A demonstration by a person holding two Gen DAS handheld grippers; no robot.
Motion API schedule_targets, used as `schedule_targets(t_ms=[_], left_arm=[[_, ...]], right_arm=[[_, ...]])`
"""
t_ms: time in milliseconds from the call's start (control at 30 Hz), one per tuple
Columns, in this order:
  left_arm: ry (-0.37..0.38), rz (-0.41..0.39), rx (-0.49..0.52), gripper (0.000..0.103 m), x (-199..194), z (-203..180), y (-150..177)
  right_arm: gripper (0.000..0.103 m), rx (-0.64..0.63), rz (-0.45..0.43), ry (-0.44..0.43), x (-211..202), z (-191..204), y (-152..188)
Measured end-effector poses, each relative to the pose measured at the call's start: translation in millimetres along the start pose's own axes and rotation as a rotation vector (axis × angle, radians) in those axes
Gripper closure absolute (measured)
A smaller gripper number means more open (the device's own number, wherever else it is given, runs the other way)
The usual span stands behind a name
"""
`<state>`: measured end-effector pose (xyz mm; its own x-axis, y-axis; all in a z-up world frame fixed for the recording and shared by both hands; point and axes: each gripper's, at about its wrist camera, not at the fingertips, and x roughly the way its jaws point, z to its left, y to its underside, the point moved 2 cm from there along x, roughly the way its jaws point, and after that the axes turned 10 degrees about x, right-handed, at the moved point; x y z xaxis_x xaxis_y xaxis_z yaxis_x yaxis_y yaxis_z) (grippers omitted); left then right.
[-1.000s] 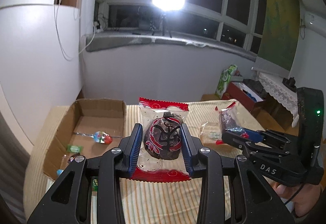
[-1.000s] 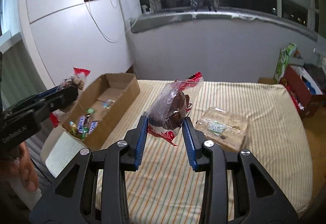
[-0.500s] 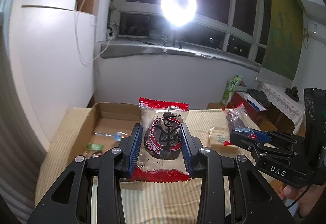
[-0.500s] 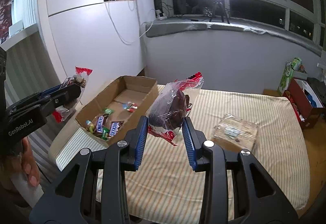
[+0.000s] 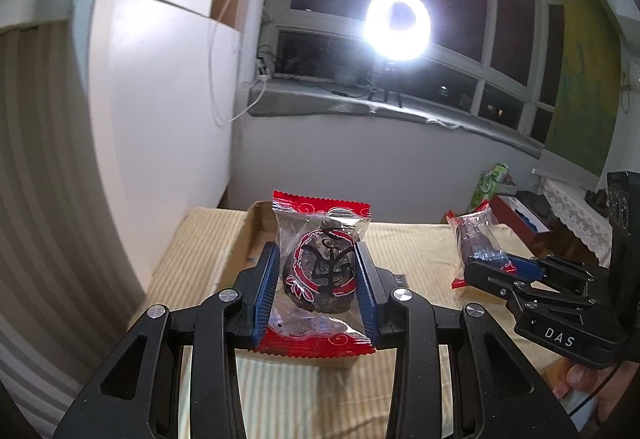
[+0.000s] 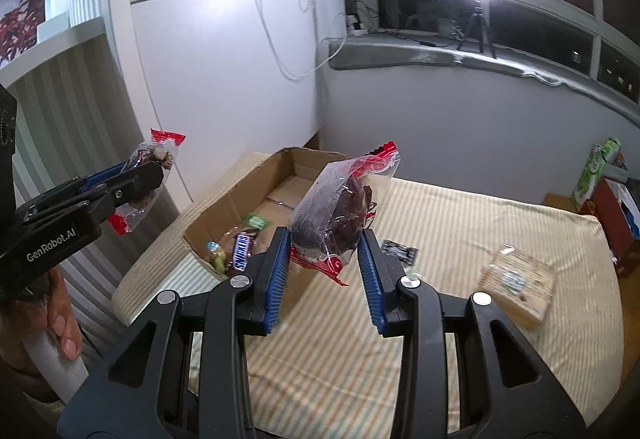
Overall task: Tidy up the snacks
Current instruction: 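Carry the cake and candy bag over the box and open both grippers, then move both open grippers back toward the black packet and green candy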
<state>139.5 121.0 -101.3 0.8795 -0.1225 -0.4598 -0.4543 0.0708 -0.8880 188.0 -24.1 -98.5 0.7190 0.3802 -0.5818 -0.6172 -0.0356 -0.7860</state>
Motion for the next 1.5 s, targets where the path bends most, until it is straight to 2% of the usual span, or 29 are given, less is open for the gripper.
schedule_targets(t_ms=[367,733,833,867,900,933,967,1167,1500], left_arm=[[-0.028,0.011,-0.018,0.068,11,24,4],[-0.027,0.067,-0.029,0.068,56,43,12],[0.000,0.110,-0.019,0.067,79,39,16],[0.002,0.119,-0.016,0.062,83,39,17],[-0.006,0.130,-0.016,0.056,89,38,19],[-0.010,0.129,-0.022,0.045,92,38,21],[-0.008,0.125,-0.027,0.044,92,39,22],[-0.017,0.135,-0.032,0.044,96,37,24],[-0.011,0.108,-0.005,0.044,75,22,17]], right_arm=[[0.067,-0.040,0.040,-0.048,41,31,-9],[0.067,-0.045,0.129,-0.075,110,32,-3],[0.061,-0.067,0.179,-0.073,130,27,4],[0.052,-0.062,0.178,-0.067,134,24,6],[0.049,-0.056,0.180,-0.067,136,20,7],[0.048,-0.048,0.182,-0.067,137,17,7],[0.048,-0.043,0.179,-0.064,138,15,7],[0.048,-0.021,0.145,-0.039,125,-3,1],[0.048,-0.003,0.102,-0.022,88,-15,4]])
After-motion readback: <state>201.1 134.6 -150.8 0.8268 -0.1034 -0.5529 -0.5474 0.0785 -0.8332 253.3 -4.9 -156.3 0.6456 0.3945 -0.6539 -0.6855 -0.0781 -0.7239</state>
